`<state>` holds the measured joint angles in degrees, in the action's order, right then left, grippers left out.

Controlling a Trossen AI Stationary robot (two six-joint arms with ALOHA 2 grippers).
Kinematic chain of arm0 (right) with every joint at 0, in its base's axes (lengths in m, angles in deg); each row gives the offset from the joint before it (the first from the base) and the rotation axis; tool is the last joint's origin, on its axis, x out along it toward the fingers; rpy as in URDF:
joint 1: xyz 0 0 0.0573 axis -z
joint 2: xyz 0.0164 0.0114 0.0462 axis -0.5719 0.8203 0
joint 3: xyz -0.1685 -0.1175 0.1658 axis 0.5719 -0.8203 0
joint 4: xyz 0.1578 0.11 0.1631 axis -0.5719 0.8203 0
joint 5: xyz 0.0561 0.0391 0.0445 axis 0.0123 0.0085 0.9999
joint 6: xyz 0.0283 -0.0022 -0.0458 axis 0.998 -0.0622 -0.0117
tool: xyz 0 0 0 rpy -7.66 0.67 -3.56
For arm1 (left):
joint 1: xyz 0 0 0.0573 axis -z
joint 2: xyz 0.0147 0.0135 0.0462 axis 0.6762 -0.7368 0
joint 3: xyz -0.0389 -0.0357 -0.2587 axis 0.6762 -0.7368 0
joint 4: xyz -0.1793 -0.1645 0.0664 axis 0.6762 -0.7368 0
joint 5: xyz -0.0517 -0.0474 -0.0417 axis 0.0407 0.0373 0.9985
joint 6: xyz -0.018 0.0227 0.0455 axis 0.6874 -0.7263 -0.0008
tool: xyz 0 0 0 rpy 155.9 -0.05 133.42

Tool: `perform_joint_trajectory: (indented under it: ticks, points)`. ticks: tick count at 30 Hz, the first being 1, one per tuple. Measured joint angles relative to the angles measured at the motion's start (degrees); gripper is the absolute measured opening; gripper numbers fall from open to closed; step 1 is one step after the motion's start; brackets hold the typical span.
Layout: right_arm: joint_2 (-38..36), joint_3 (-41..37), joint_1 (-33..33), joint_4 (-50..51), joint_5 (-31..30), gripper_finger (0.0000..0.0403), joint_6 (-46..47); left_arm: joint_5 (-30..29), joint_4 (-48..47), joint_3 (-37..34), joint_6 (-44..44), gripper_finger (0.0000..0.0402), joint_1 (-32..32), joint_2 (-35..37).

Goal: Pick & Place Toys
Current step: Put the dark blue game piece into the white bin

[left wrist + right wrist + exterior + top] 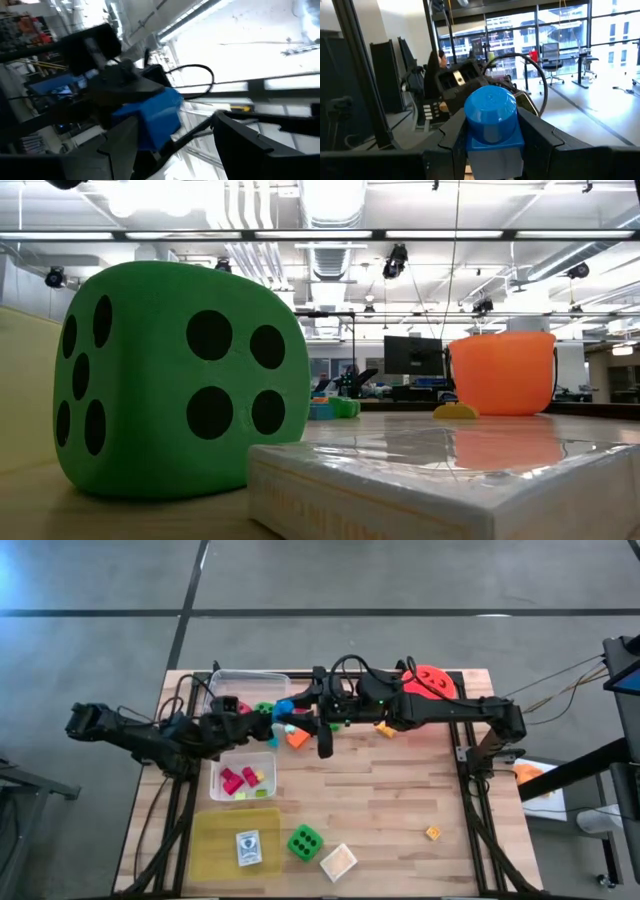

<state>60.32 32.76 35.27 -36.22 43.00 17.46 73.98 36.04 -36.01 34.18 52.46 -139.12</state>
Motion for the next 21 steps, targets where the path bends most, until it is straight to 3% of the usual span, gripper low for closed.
perform_joint_trajectory:
  ticks: [11, 21]
  points:
    - [0.24, -0.06, 0.0, -2.2, 0.13, 0.0127, 0.01, 2.67, -0.75, 2.21, -2.87, 0.0222, -0.04, -0.09]
    - [0.24, -0.06, -0.02, -2.95, 0.68, 0.0127, -0.06, 2.51, -3.56, 2.59, -6.24, 0.0051, -0.16, -0.11]
